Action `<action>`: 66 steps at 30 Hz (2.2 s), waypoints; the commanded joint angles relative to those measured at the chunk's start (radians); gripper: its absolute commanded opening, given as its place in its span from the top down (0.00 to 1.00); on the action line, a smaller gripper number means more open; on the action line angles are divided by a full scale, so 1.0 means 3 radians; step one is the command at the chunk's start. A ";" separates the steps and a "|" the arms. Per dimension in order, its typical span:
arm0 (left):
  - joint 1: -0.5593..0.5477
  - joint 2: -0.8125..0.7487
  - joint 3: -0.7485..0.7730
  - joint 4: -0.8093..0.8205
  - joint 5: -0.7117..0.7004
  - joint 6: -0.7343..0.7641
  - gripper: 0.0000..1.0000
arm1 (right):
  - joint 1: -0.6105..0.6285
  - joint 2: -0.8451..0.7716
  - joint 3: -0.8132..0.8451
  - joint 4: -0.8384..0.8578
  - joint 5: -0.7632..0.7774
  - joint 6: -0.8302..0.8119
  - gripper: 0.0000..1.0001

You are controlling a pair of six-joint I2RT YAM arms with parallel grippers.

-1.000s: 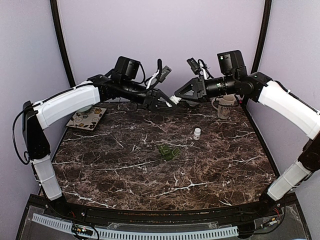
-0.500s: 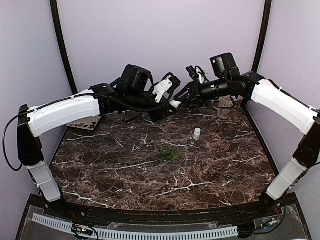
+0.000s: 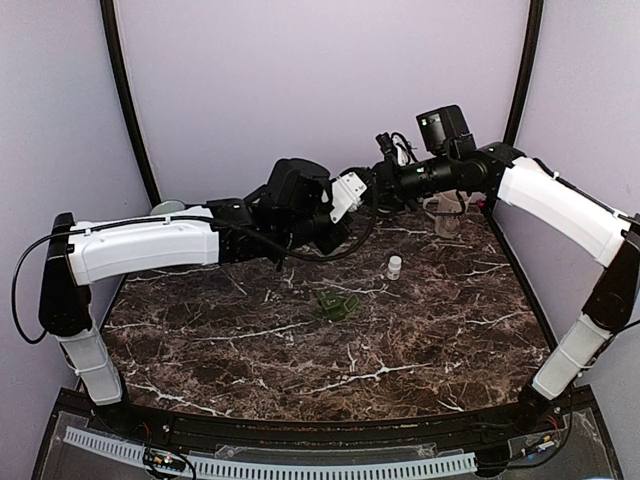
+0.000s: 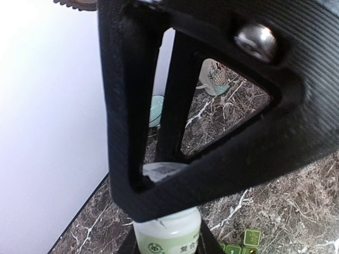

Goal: Sort the pills into containers
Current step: Screw the lid of the pill bottle onto the pill bottle.

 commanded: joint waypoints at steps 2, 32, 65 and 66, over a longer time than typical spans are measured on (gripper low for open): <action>-0.0243 -0.0095 0.0068 0.1014 0.0362 0.0105 1.00 | 0.0131 0.0110 -0.0096 0.0152 -0.0100 0.0041 0.84; -0.0079 -0.0303 -0.0162 0.0531 0.0439 -0.0413 1.00 | 0.0054 -0.0391 -0.0325 0.0337 0.0057 -0.0013 0.52; 0.0128 -0.0313 -0.0064 0.0073 0.0989 -0.0775 1.00 | -0.0015 -0.0498 -0.0195 0.0110 0.0235 -0.0263 0.45; 0.0130 -0.0317 -0.0056 0.0061 0.1010 -0.0782 1.00 | -0.0021 -0.0503 -0.0200 0.0103 0.0242 -0.0272 0.45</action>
